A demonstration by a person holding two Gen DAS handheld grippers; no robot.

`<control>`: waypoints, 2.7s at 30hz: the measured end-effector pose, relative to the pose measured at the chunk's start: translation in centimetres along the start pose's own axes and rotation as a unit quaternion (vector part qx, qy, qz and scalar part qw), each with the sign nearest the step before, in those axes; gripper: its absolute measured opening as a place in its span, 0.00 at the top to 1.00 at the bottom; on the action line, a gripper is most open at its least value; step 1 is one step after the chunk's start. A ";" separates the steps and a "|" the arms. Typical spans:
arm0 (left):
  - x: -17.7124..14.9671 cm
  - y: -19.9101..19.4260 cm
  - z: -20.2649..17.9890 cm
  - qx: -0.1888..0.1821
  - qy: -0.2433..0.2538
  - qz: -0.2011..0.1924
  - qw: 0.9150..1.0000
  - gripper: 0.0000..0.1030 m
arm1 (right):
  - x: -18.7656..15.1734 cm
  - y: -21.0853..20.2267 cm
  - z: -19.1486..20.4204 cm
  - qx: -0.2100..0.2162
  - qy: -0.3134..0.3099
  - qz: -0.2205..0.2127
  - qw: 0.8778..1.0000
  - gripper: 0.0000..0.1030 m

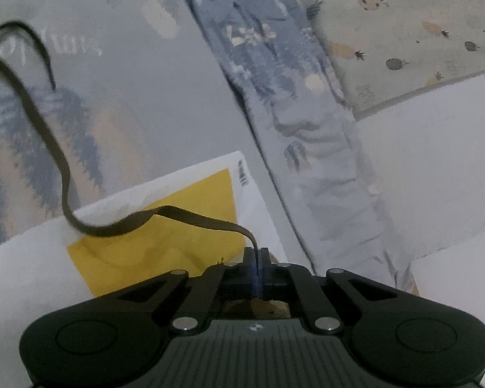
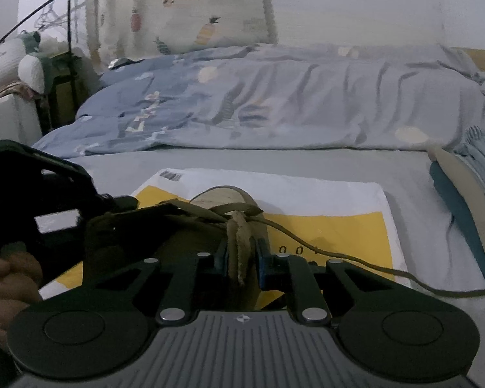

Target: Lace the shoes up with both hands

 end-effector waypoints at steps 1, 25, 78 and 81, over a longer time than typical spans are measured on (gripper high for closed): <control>0.2 -0.1 -0.1 0.001 0.002 -0.004 1.000 1.00 | 0.0 0.1 -0.1 -0.003 0.004 0.001 1.000 0.87; 3.3 -2.4 0.0 0.036 0.030 -0.059 0.997 1.00 | 0.1 0.8 -1.3 -0.013 0.040 0.011 0.999 0.87; -8.2 -4.9 -11.3 -0.095 0.312 0.017 0.945 0.46 | -1.0 -10.2 -36.2 -0.102 0.531 -0.117 0.833 0.57; -8.3 -4.9 -11.2 -0.095 0.312 0.020 0.945 0.46 | -1.3 -10.3 -36.4 -0.103 0.546 -0.116 0.823 0.57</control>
Point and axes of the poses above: each gripper's, at about its wrist camera, not at the fingertips, and y roughly the way its jaws point, z to its left, x to its top, the point moved 8 cm from there along y, roughly the way its jaws point, and after that the axes turned 5 degrees about y, right-handed, at the moved point
